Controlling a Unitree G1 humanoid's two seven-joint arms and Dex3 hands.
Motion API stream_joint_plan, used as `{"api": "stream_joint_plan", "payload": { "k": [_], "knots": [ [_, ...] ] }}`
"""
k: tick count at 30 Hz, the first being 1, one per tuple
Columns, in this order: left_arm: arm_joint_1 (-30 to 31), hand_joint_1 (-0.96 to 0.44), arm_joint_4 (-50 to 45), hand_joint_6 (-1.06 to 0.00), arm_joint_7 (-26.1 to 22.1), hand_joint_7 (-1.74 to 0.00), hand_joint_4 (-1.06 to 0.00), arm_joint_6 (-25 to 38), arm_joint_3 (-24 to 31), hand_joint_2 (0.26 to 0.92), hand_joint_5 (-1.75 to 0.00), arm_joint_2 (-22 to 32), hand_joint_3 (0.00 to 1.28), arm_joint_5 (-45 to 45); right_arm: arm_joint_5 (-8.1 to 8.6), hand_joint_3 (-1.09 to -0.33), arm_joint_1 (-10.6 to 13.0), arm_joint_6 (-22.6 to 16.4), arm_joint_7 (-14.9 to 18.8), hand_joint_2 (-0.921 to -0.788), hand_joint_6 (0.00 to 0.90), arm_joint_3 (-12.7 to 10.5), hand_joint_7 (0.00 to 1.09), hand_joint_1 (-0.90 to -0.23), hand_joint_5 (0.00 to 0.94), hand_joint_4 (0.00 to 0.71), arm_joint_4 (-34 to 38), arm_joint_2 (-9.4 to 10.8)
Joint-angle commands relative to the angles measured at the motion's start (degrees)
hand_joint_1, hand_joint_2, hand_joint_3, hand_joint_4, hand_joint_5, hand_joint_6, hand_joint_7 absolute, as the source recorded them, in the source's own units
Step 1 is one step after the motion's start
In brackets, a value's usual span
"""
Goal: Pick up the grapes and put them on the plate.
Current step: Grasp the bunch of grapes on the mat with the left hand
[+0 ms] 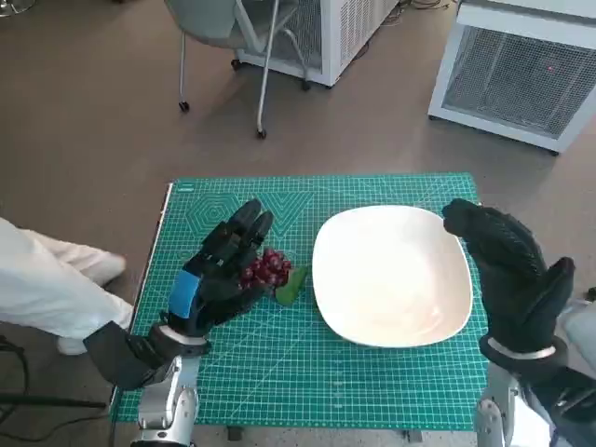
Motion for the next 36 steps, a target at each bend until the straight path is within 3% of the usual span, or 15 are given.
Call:
{"api": "stream_joint_plan", "payload": {
  "k": [1, 22, 26, 29, 36],
  "knots": [
    [-0.26, -0.32, -1.12, -0.41, -0.20, 0.00, -0.29, -0.92, -0.13, 0.921, 0.00, 0.38, 0.02, 0.45, -0.68, -0.567, 0.20, 0.04, -0.27, -0.921, 0.253, -0.06, 0.73, -0.439, 0.074, 0.625, 0.59, -0.26],
    [-0.39, -0.35, -3.03, -0.41, 1.67, 0.00, -0.29, -1.72, -0.45, 0.921, 0.00, 2.03, 0.03, 3.72, -0.62, -0.580, 0.43, -0.91, 0.18, -0.921, 0.249, -0.33, 0.74, -0.434, 0.072, 0.626, 0.71, -0.64],
    [-1.21, -0.37, -4.90, -0.38, 8.60, 0.00, -0.26, -3.63, -1.55, 0.916, 0.00, 8.50, 0.03, 19.77, -0.57, -0.583, 0.45, -0.76, 0.13, -0.921, 0.249, -0.33, 0.74, -0.434, 0.071, 0.627, 0.64, -0.76],
    [-1.21, -0.37, -10.04, -0.32, 14.07, 0.00, -0.22, 0.13, -3.24, 0.891, 0.00, 14.29, 0.02, 35.38, -0.73, -0.583, 0.57, -0.62, -0.05, -0.921, 0.249, -0.25, 0.74, -0.434, 0.071, 0.627, 0.30, -0.80],
    [-2.60, -0.24, -18.93, -0.31, 12.47, -0.01, -0.17, 15.90, -7.12, 0.799, 0.00, 19.26, 0.00, 51.55, -0.46, -0.582, 0.50, -0.56, 0.21, -0.921, 0.249, -0.20, 0.74, -0.439, 0.070, 0.628, 0.38, -0.82]
  ]
}}
